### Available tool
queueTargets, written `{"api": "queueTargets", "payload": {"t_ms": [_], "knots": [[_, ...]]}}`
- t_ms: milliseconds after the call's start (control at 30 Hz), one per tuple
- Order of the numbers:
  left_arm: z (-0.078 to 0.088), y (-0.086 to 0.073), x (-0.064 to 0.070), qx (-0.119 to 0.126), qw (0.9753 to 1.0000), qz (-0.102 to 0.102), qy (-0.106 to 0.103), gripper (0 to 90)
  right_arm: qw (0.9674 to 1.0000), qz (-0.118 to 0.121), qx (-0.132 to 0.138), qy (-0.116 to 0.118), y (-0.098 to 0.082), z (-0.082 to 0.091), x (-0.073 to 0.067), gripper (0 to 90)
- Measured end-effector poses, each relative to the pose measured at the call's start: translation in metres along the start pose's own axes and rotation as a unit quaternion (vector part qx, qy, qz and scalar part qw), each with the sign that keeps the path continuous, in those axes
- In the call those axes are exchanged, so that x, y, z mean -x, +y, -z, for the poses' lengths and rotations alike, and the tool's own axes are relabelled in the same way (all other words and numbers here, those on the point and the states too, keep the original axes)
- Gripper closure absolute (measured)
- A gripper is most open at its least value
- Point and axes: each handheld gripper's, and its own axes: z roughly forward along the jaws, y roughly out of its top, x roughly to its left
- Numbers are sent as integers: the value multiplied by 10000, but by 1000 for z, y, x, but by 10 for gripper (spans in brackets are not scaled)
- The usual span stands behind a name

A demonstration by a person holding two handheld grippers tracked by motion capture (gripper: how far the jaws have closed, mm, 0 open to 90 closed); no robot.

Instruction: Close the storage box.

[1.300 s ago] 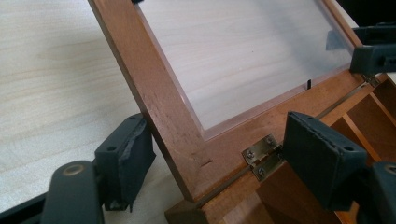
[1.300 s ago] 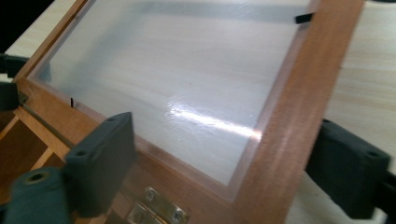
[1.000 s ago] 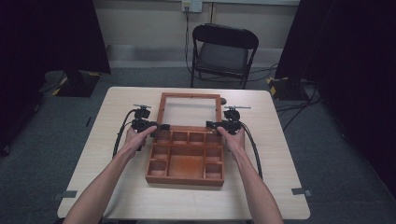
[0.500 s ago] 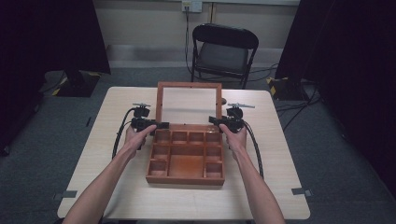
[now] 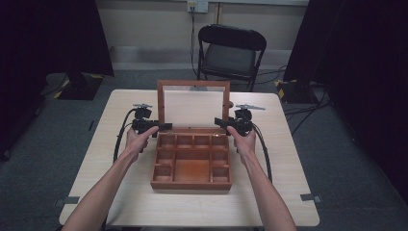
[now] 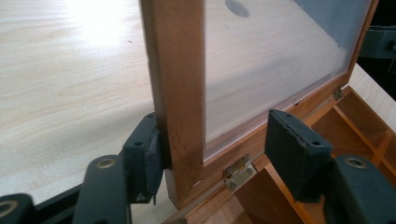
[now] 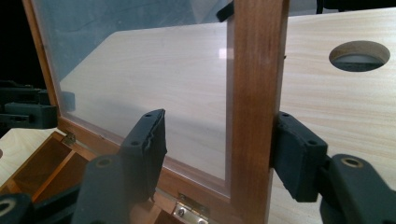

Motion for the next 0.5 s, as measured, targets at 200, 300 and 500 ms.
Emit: {"api": "queueTargets", "payload": {"t_ms": [200, 300, 500], "knots": [[6, 1, 4, 162, 9998, -108, -7, 442, 10000, 38, 31, 51, 1, 7, -6, 388], [14, 4, 6, 240, 9996, -142, -70, 463, 9999, 50, 79, 123, 2, 11, -10, 381], [21, 5, 11, 196, 9995, -229, -36, 457, 9997, 155, 5, 166, 3, 14, -15, 372]]}}
